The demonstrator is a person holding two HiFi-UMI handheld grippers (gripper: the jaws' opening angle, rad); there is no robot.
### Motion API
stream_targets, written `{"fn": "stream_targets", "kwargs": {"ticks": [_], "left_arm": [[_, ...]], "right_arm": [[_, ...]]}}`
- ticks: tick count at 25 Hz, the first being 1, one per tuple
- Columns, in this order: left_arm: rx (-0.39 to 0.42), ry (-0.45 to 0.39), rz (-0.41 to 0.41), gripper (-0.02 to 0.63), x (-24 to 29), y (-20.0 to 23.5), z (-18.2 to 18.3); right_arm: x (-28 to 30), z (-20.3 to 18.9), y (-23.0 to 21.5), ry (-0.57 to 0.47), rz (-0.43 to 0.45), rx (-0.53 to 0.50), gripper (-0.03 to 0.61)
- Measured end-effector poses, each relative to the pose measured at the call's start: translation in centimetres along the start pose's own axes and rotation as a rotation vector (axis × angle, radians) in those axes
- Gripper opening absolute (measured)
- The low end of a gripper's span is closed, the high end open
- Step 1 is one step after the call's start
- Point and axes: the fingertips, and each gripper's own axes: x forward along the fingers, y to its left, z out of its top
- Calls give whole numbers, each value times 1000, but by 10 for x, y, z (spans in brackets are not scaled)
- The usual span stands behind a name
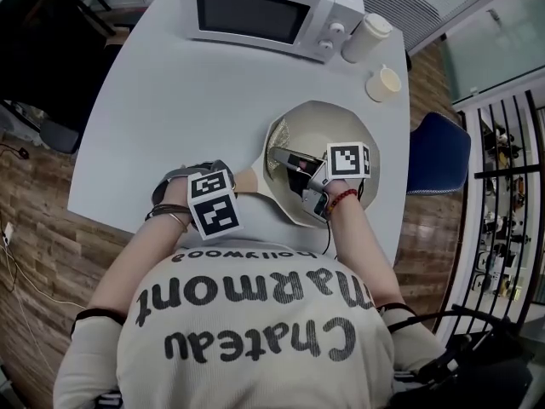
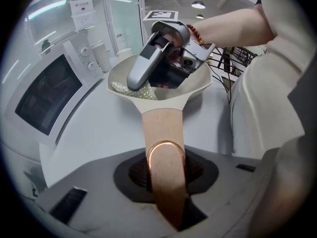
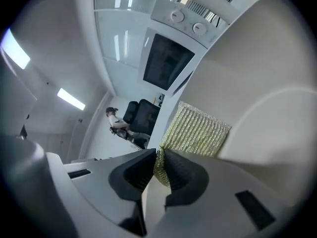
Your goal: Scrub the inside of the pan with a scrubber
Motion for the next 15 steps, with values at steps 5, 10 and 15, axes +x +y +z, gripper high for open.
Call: {"fn": "stream_targets", "kwargs": {"ticks": [5, 10, 15], "left_arm": [[10, 4, 2, 107, 0, 1, 0], [9, 6, 0, 107, -2, 0, 1], [8, 6, -5, 106, -2, -1, 0]], "right_arm": [[5, 0, -18, -47, -46, 42, 54], [7, -1, -40, -9, -171, -31, 54], [5, 4, -55, -23, -263, -44, 53]]}}
